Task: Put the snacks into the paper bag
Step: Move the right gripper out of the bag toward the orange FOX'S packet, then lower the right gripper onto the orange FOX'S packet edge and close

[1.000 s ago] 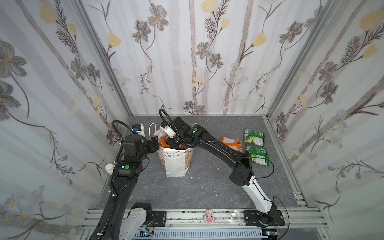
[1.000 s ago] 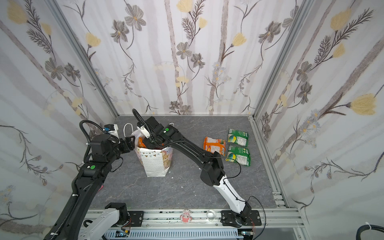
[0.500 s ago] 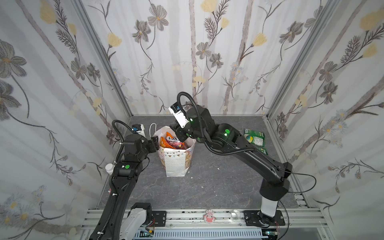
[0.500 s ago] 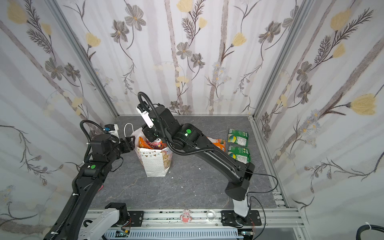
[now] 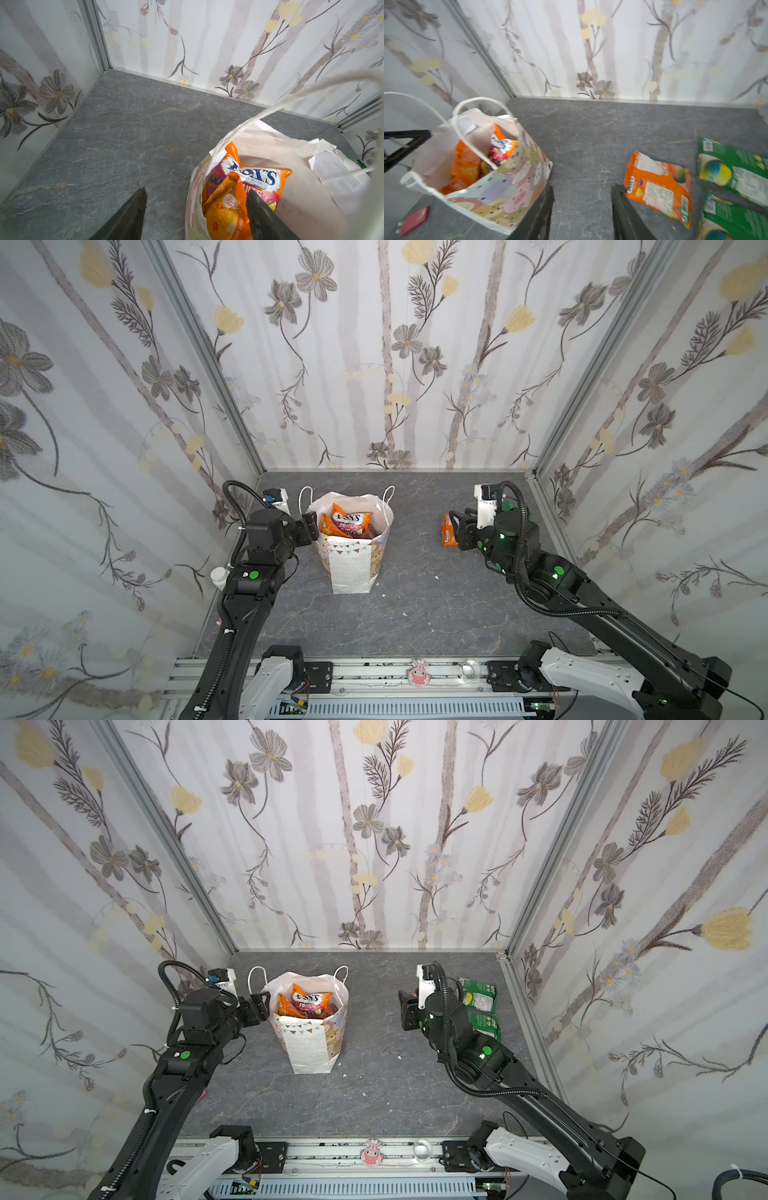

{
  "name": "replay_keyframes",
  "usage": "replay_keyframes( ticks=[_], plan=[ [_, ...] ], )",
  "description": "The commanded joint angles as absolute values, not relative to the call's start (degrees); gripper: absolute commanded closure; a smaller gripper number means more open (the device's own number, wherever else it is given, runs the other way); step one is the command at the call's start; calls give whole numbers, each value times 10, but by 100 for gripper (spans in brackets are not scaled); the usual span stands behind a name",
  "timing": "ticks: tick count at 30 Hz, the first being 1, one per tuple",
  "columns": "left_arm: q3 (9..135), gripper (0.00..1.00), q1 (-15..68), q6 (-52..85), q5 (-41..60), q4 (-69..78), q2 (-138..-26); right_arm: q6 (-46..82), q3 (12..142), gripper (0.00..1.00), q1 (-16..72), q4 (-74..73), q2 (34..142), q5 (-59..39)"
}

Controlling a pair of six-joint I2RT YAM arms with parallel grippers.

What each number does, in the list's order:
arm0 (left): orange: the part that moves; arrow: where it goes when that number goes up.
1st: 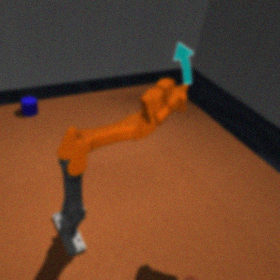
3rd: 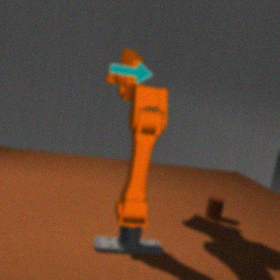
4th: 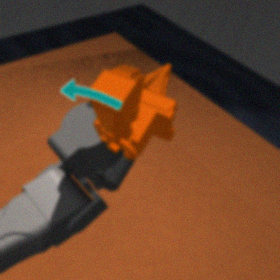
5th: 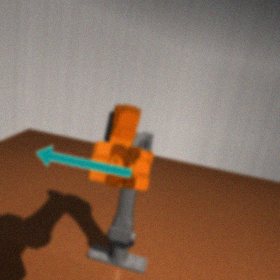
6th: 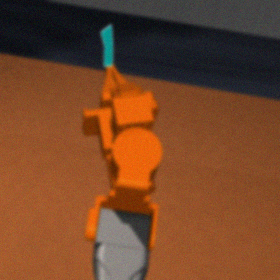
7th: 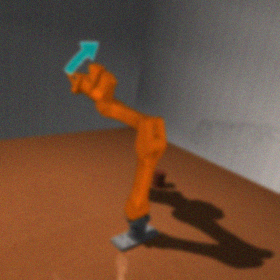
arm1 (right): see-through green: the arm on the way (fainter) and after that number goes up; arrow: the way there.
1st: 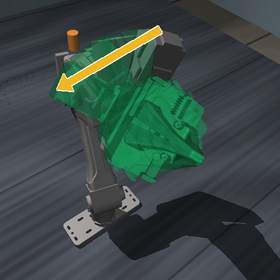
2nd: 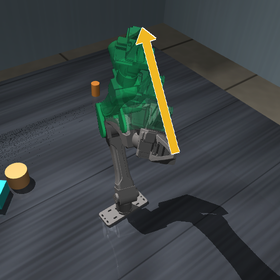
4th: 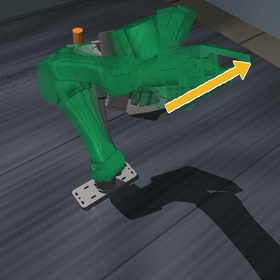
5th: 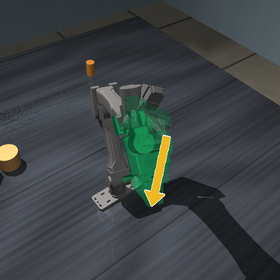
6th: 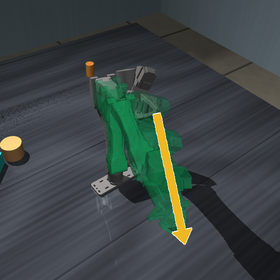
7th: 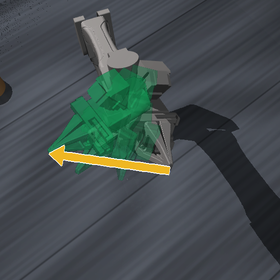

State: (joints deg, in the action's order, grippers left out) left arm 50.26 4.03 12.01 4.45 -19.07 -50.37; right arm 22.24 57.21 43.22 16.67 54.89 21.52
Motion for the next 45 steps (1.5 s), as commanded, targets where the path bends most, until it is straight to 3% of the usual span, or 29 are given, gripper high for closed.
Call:
replay_keyframes(
  ticks=[1,6,13,24,34,45],
  plan=[
    [501,25,40,120,36,-175,-505,261,533,54,413,183,523,265],
    [503,25,40,119,31,-175,-507,252,524,43,386,260,587,281],
    [502,24,40,119,24,-178,-501,247,566,41,384,273,722,254],
    [501,22,40,120,46,-171,-501,196,637,39,376,261,842,233],
    [497,21,40,124,58,-171,-496,139,816,45,336,320,1058,214],
    [497,20,40,123,65,-171,-494,126,900,51,326,357,1170,242]
  ],
)
